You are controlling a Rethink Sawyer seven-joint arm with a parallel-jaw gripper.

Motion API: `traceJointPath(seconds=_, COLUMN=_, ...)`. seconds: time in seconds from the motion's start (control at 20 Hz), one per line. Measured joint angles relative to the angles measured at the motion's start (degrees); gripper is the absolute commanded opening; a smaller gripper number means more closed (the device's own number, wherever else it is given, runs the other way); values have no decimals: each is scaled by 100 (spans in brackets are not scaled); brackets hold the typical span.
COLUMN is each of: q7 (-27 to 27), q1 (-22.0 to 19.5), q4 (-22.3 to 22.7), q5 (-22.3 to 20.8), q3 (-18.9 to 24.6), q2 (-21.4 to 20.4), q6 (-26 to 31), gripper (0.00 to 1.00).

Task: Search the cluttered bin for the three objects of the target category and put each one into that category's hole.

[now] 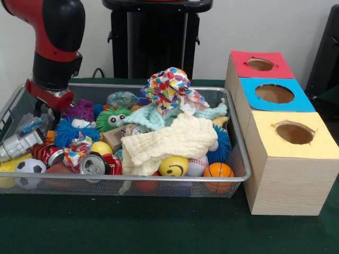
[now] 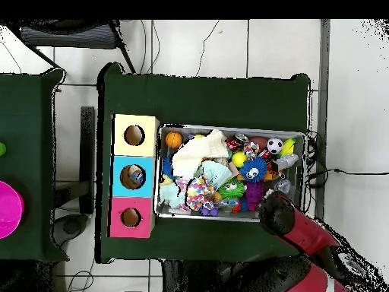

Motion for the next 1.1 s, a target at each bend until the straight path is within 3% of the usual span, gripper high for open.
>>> traceJointPath(seconds=0.3, q7=0, q1=0, q4=-1, q5=0, q3=0, q2=2, q6=-192, gripper=100)
traceJointPath(seconds=0.35, q7=0, q1=1, q4=1, q5=-1, q3=1, q2=2, q6=-274, gripper=0)
traceJointPath(seconds=1.1, q7=0, q1=330, q4=0, q5=0, q3=-299, q2=48, q6=-512, gripper=0)
